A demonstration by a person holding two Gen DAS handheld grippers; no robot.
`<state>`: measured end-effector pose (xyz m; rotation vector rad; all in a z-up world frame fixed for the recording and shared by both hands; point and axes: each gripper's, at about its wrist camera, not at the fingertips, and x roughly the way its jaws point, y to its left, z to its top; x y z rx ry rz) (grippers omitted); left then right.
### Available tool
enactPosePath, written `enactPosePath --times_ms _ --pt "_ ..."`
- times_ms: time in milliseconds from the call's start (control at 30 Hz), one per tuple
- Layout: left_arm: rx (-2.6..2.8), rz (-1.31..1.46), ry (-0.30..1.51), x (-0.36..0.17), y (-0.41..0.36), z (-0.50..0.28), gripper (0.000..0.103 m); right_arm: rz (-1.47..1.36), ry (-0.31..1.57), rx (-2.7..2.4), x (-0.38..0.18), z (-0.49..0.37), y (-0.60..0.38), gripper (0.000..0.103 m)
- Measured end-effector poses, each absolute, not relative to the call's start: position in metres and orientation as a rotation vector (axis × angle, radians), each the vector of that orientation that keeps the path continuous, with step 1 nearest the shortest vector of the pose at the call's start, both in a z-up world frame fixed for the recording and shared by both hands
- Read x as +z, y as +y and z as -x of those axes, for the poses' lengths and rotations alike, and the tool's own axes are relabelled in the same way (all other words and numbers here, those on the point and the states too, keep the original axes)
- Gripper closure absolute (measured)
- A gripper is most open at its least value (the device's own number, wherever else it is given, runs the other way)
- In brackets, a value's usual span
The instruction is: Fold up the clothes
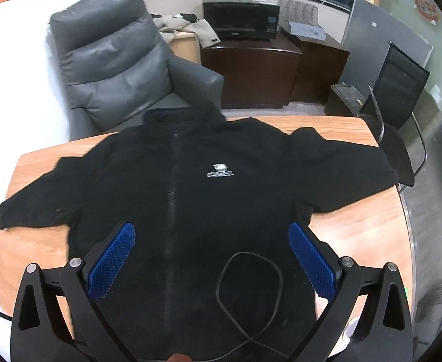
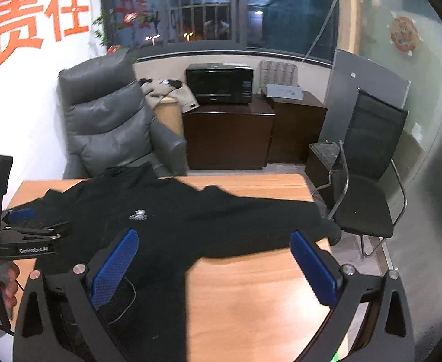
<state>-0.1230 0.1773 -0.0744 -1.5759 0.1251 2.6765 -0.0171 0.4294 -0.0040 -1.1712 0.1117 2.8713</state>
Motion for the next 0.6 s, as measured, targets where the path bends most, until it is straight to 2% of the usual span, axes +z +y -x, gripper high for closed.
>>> enactPosePath --times_ms 167,300,433,600 --pt "2.566 1.536 0.218 -0.115 0.234 0.162 0.0 1.174 0.286 2.895 -0.053 0.038 0.537 0.0" --pt "2.432 1.533 0.296 -0.156 0.275 0.194 0.0 1.199 0.528 2.824 -0.11 0.055 0.642 0.0" --pt "2.321 1.524 0.347 -0.198 0.307 0.225 0.0 1.252 0.941 2.691 -0.187 0.073 0.753 0.0" --pt "2.223 1.491 0.507 -0.244 0.338 0.248 0.0 1.343 1.343 2.544 -0.279 0.104 0.825 0.0"
